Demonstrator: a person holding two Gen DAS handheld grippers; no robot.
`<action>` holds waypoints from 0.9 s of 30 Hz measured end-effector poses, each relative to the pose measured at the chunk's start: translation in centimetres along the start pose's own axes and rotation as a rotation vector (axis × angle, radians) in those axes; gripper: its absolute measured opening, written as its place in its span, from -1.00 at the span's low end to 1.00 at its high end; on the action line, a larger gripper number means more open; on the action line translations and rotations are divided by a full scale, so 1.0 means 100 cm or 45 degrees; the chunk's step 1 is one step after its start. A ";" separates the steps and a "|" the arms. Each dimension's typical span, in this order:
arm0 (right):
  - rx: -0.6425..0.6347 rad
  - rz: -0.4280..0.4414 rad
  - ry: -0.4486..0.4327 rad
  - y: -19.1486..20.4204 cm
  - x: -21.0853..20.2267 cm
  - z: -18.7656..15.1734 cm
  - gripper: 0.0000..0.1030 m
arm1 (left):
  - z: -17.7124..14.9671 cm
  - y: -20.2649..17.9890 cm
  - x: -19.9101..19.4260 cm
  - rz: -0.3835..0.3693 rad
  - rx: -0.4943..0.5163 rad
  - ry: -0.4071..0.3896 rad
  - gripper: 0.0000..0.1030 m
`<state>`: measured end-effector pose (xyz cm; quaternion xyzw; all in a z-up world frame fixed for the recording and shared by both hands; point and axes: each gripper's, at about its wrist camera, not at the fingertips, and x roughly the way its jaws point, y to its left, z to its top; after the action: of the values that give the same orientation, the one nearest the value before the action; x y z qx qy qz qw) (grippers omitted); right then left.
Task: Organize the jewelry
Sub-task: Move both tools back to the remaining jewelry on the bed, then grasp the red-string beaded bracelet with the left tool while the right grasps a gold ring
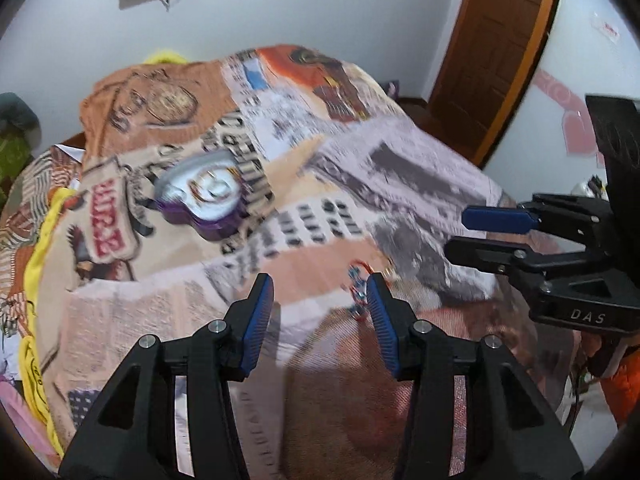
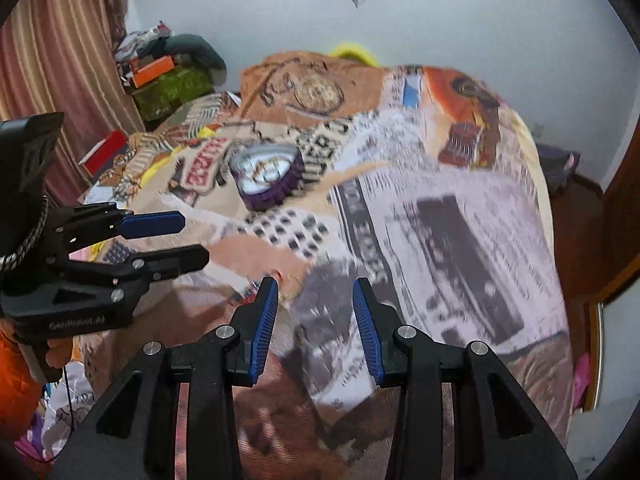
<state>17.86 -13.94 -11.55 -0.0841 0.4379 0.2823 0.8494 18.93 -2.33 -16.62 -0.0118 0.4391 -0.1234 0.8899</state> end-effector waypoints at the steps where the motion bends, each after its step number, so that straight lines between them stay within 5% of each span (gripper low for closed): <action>1: 0.002 0.004 0.016 -0.001 0.003 -0.003 -0.31 | -0.002 -0.003 0.006 0.000 0.012 0.020 -0.08; 10: -0.036 0.049 0.091 0.000 0.017 -0.017 -0.31 | -0.008 -0.006 0.037 -0.043 -0.032 0.063 -0.09; 19: -0.086 0.048 0.124 0.008 0.036 -0.012 -0.31 | -0.004 0.007 0.045 -0.028 -0.060 0.055 -0.89; 27: -0.187 0.021 0.136 0.025 0.047 -0.004 -0.31 | -0.008 0.008 0.038 0.013 -0.056 0.017 -0.89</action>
<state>18.36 -10.08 -15.24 -0.1576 0.4615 0.3160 0.8138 20.67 -2.39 -20.18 -0.0282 0.4477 -0.1093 0.8870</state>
